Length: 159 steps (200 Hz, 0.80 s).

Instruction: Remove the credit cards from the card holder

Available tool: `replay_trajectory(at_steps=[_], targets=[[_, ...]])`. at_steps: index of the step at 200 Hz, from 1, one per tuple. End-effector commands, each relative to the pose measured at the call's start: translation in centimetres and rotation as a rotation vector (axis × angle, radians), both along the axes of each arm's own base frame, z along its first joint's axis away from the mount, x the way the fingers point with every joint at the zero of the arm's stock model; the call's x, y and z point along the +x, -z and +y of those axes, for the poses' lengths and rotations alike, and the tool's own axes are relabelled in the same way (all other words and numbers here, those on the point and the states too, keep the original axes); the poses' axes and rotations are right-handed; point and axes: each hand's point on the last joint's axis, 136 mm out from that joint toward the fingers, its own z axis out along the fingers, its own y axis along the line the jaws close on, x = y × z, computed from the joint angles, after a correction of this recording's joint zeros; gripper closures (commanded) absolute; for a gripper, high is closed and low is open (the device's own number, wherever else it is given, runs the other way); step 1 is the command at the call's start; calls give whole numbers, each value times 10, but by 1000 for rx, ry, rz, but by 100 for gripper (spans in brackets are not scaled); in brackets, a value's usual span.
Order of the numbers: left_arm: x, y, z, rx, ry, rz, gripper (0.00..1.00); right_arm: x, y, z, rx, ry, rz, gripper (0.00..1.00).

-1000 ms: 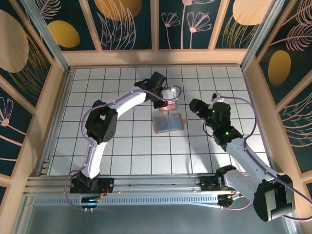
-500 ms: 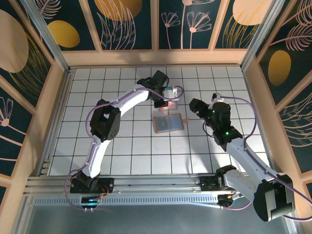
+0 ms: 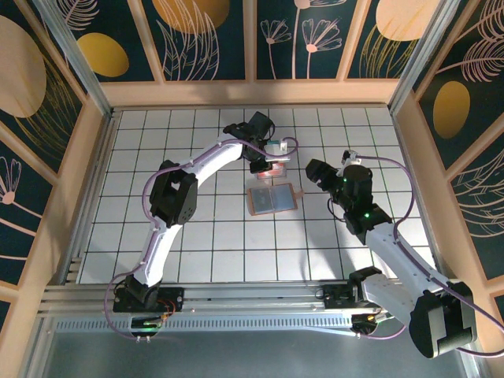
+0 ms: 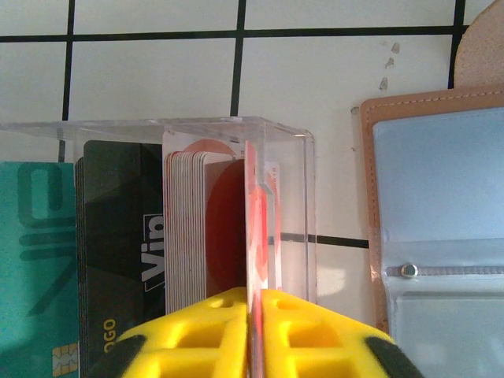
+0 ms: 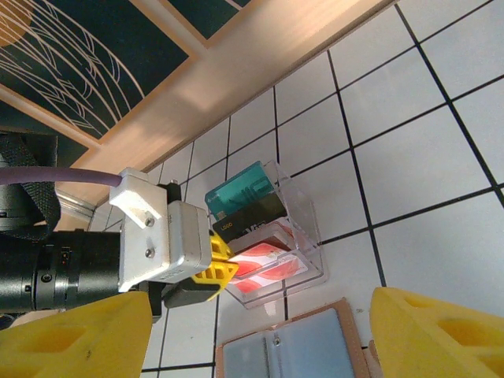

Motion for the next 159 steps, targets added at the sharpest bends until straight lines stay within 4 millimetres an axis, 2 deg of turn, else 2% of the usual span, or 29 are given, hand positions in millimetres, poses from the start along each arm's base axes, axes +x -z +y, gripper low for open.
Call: replay_trajectory(at_steps=[1,10,44,80,124,159], targets=[[-1,4,2,5,-20,39,68,5,-20,3,19,-1,-56,26],[-1,2,1,0,-18,42,64,5,-20,3,21,0,-55,26],[0,-2,1,-7,-29,37,64,5,-20,3,27,0,-56,26],[0,-19,0,-28,-43,21,64,5,-17,2,20,2,-47,26],[-6,-59,1,-105,-73,-8,63,5,-13,8,11,-24,-35,27],[-18,-99,7,-225,-109,-90,62,5,-12,18,-37,-43,-31,28]])
